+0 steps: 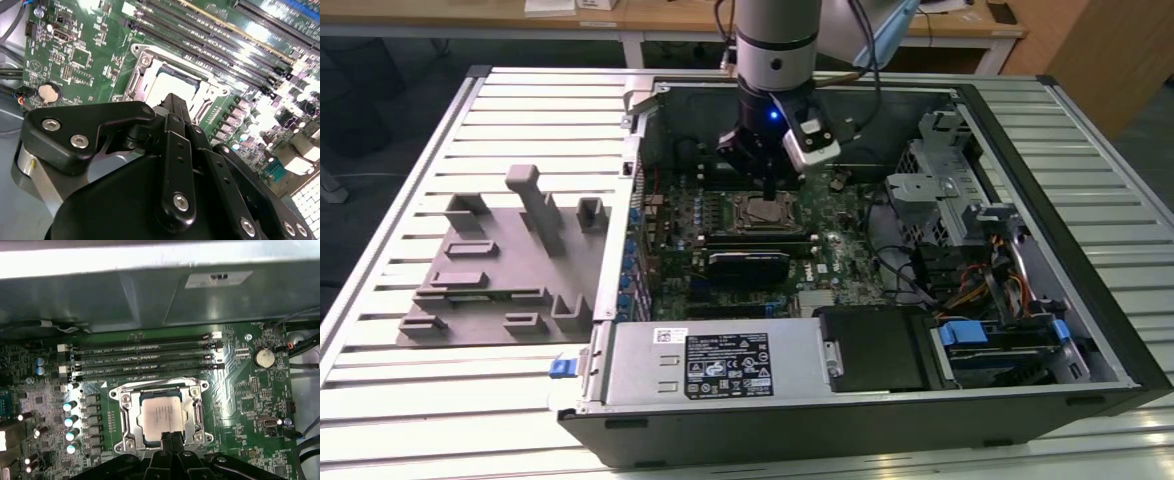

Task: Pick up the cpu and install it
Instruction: 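Install the second cpu locking lever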

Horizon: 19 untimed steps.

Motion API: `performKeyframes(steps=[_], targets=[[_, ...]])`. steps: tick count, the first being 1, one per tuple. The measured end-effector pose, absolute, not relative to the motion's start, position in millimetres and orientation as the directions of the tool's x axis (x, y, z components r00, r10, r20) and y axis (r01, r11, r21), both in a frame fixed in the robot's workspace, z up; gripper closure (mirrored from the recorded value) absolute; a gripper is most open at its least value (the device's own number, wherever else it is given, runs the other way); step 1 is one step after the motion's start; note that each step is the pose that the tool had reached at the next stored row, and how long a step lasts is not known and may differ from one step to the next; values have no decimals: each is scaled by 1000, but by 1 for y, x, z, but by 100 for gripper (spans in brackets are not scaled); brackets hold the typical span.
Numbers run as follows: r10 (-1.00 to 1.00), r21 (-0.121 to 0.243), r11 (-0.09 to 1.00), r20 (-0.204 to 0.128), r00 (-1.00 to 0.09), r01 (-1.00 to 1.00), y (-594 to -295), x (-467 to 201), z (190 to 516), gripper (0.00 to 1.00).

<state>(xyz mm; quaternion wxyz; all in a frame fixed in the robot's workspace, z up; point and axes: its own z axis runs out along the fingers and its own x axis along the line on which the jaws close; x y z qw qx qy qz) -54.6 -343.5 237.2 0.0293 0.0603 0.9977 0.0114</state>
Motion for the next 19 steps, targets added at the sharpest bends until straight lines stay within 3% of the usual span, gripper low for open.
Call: performKeyframes(steps=[19], targets=[[121, 27, 992, -57, -991, 119, -371, -61, 235, 89]])
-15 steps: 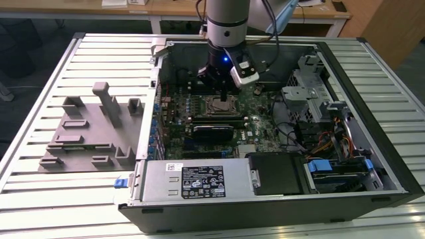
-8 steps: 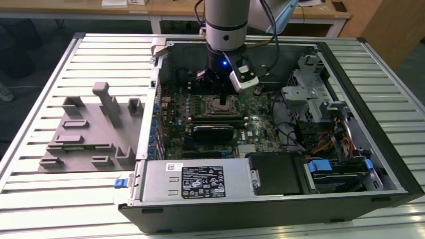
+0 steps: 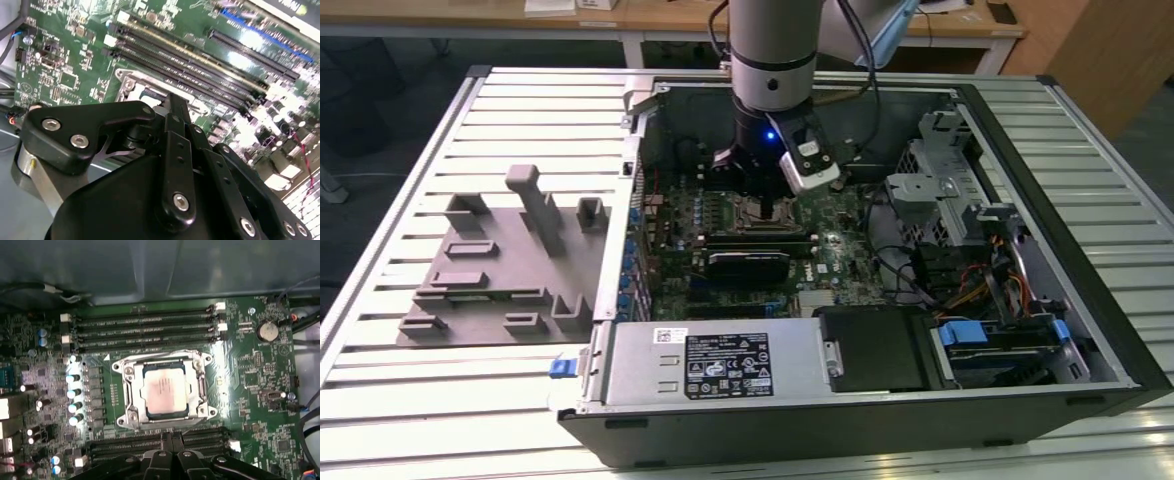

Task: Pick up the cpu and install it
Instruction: 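Install the second cpu locking lever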

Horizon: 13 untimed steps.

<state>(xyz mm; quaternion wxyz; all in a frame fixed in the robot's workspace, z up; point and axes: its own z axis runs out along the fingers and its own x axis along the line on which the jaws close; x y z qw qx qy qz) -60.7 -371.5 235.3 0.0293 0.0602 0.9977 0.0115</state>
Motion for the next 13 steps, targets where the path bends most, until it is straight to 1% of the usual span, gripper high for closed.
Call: performKeyframes(steps=[13], targets=[[83, 26, 996, -57, -995, 81, -376, -74, 227, 89]])
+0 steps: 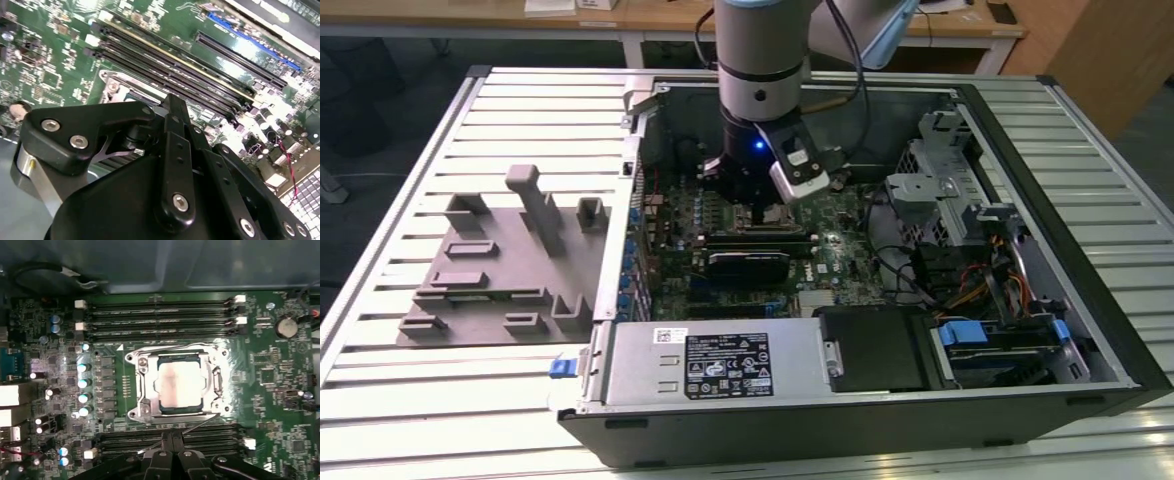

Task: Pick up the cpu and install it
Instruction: 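Install the second cpu locking lever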

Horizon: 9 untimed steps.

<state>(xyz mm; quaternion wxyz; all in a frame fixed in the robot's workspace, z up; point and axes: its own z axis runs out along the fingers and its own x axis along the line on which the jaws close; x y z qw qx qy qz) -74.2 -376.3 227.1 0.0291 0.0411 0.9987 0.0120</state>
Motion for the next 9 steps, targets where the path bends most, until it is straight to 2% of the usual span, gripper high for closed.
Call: performKeyframes(steps=[9], targets=[[83, 37, 996, -56, -995, 81, -384, -83, 220, 89]])
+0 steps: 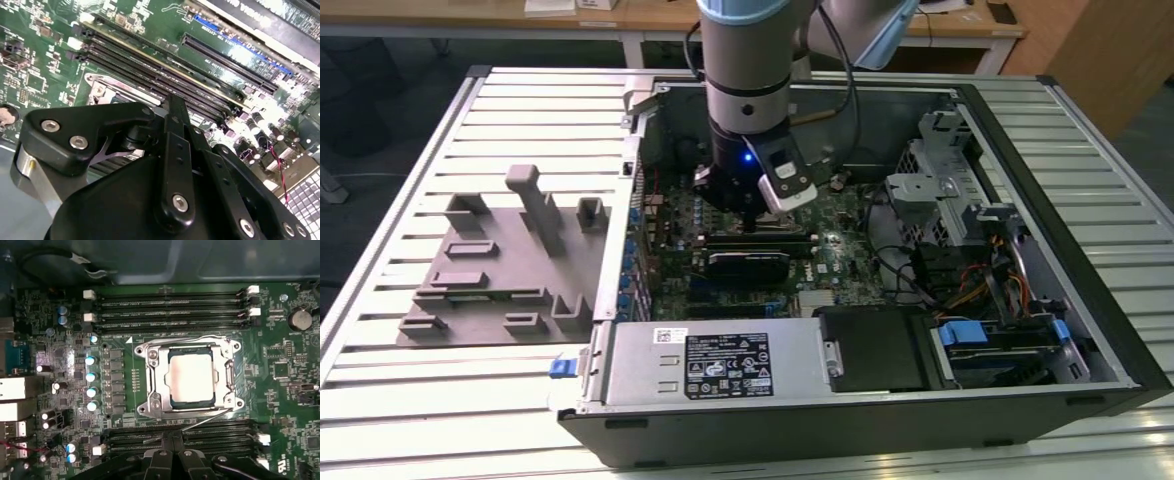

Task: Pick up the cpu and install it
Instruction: 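Install the second cpu locking lever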

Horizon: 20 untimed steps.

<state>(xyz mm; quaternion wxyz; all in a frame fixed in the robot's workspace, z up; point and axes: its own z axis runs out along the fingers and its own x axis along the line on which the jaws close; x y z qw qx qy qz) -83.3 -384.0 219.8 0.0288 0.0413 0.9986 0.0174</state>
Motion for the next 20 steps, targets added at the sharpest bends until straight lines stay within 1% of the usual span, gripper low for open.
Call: performKeyframes(steps=[10, 15, 20], targets=[[87, 114, 990, -53, -995, 81, -393, -91, 217, 89], [87, 160, 984, -51, -995, 78, -398, -91, 215, 89], [85, 191, 979, -49, -995, 74, -404, -93, 212, 89]])
